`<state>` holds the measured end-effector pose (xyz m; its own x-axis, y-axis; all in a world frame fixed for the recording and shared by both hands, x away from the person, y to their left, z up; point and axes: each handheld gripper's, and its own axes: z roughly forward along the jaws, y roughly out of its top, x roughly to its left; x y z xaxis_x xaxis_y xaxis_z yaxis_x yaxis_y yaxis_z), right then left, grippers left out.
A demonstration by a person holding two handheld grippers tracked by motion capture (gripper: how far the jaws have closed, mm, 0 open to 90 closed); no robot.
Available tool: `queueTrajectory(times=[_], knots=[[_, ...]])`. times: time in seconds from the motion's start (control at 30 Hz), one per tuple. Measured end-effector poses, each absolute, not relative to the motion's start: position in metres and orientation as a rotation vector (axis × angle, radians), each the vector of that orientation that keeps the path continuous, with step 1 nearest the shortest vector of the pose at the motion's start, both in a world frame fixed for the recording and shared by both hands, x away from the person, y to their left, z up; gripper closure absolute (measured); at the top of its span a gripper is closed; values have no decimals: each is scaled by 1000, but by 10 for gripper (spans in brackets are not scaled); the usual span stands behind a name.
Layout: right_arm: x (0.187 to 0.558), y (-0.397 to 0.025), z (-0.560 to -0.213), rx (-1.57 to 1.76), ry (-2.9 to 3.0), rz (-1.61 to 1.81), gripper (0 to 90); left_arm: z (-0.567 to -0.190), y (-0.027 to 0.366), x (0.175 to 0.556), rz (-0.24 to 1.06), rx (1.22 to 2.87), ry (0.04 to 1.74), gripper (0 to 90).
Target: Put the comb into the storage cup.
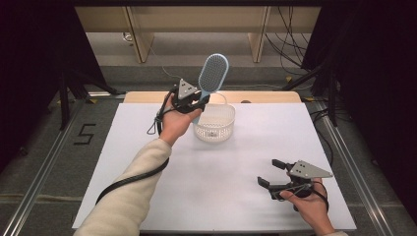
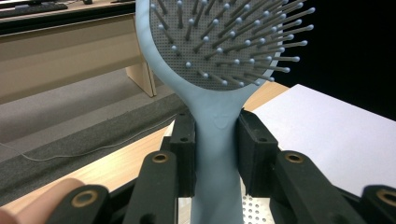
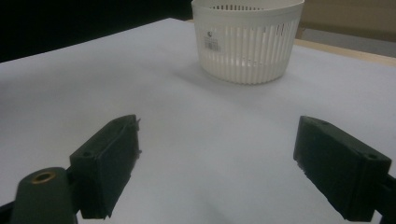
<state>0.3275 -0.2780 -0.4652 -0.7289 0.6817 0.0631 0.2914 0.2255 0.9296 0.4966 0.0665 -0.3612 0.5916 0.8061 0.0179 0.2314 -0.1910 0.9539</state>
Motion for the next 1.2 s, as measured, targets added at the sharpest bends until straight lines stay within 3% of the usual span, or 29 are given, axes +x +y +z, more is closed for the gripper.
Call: queueTrajectory(times=[1.2], knots=[[328,-278,-465,902,2148,1516,152,-365,53,507,645,1741,853,698]])
